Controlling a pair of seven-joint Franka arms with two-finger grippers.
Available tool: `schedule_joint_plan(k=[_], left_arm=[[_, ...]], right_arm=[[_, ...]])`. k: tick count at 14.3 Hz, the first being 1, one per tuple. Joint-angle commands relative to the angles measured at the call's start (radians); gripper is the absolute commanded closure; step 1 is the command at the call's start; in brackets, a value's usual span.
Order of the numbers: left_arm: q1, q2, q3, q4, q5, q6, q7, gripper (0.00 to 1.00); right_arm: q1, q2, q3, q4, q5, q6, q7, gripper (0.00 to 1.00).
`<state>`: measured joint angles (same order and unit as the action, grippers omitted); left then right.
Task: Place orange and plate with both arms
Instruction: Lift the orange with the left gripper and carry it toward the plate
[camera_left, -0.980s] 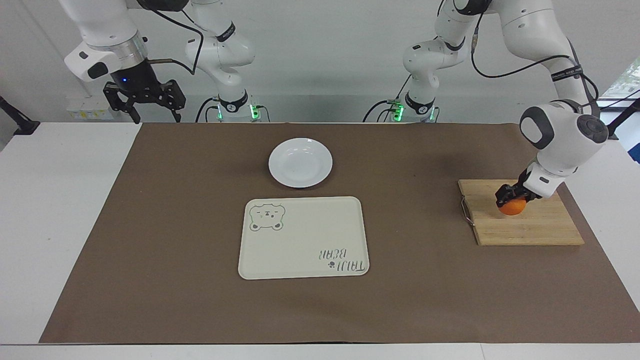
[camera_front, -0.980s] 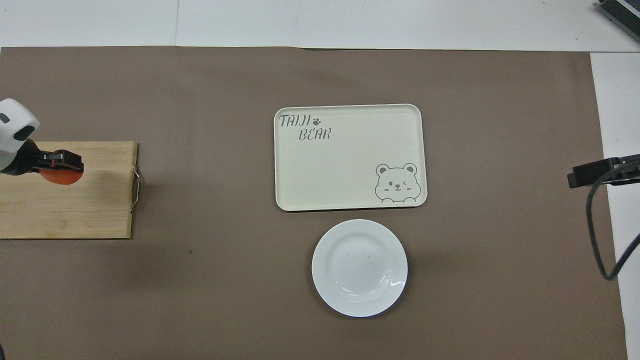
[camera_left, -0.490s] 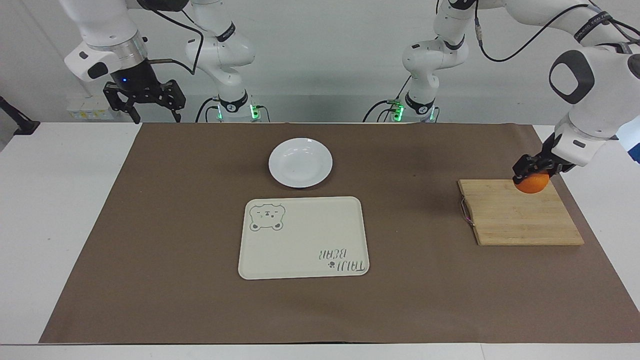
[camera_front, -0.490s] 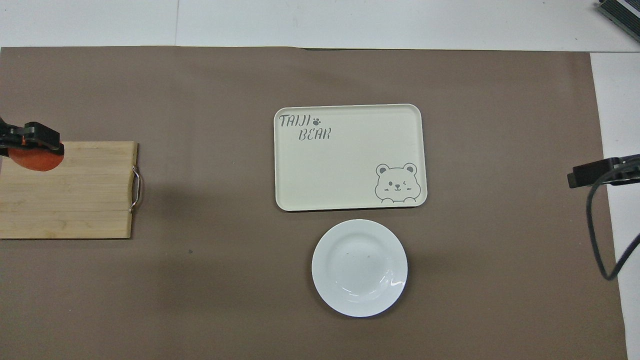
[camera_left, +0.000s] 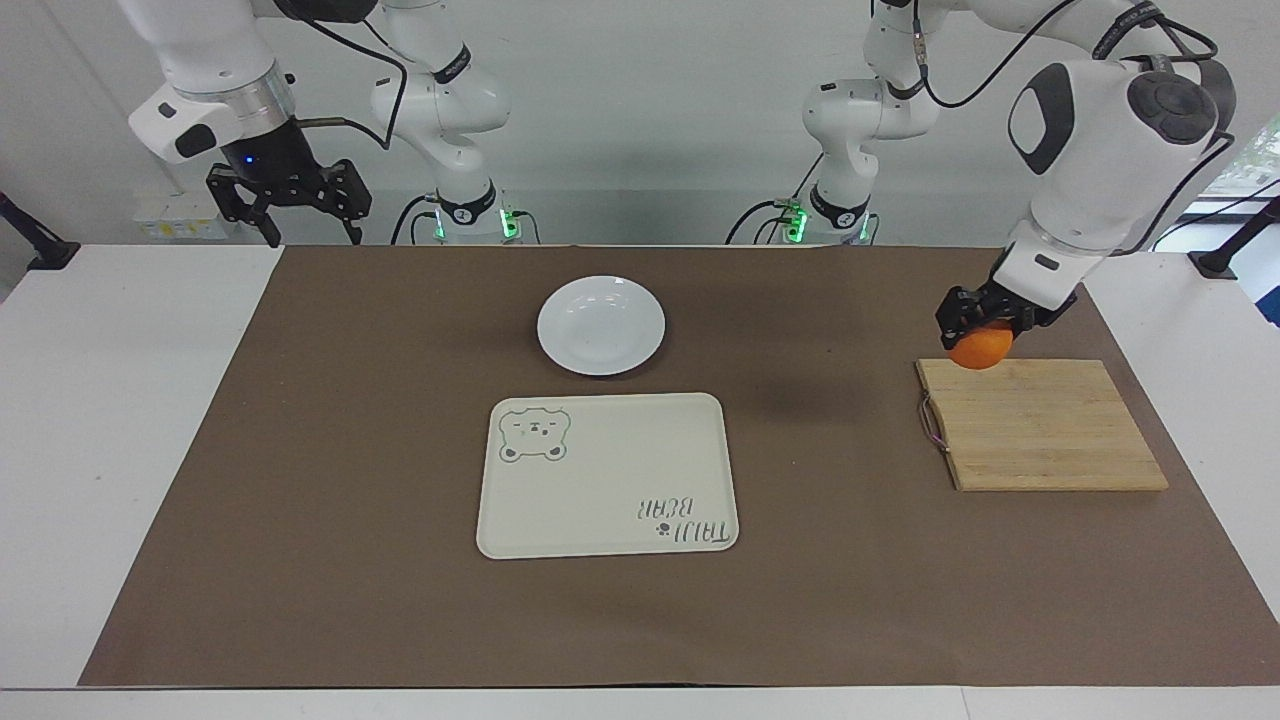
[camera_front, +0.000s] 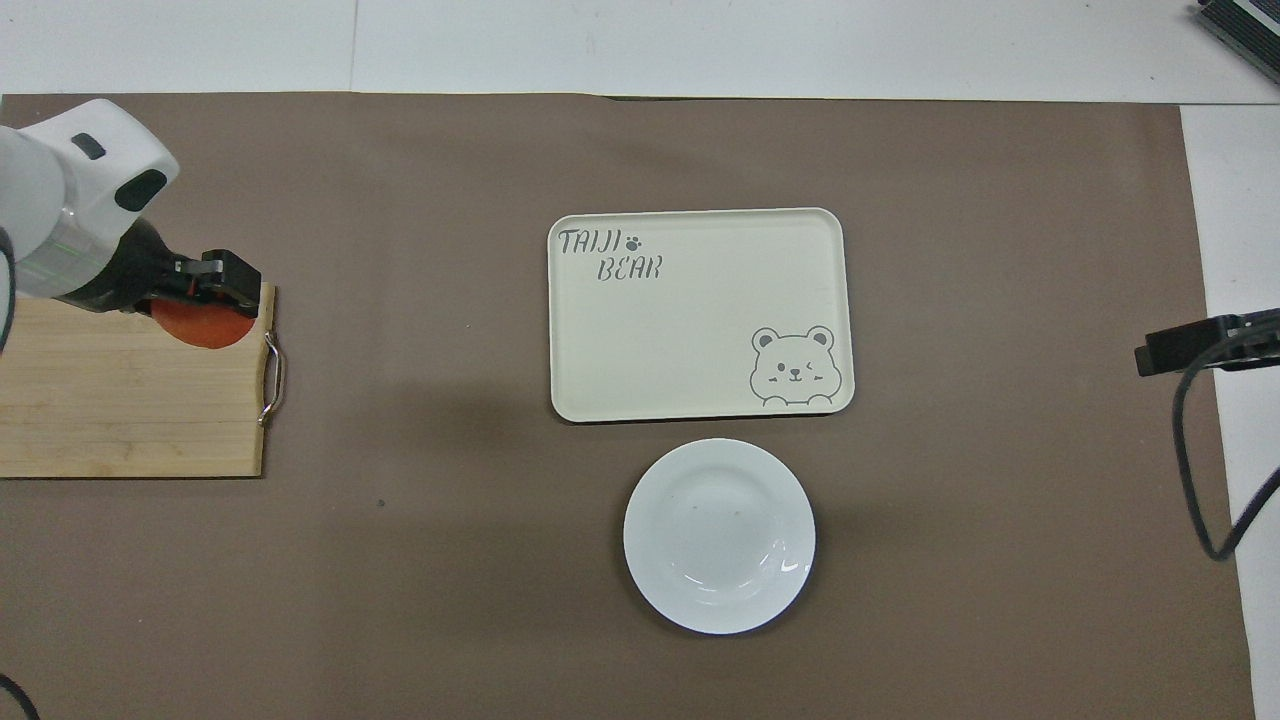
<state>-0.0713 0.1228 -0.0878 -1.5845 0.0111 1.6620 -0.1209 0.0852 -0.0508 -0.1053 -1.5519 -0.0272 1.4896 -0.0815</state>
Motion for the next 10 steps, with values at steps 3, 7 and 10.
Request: schedule_joint_plan(k=[3,7,10], left_arm=[[-0.14,-0.081,0.013,-0.13,-0.005,0.05,-0.06,1.0],[-0.266,-0.097,0.013,-0.253,-0.022,0.158,-0.104,1.0],[-0.329,-0.08,0.01,-0.316,-0.11,0.228,-0.1,1.0]], right_arm=[[-0.01,-0.001,0.003,0.004,0.012,0.0,-0.011,0.0],[-0.01,-0.001,0.003,0.004,0.012,0.0,-0.011,0.0],[-0.01,-0.001,0.003,0.004,0.012,0.0,-0.011,0.0]])
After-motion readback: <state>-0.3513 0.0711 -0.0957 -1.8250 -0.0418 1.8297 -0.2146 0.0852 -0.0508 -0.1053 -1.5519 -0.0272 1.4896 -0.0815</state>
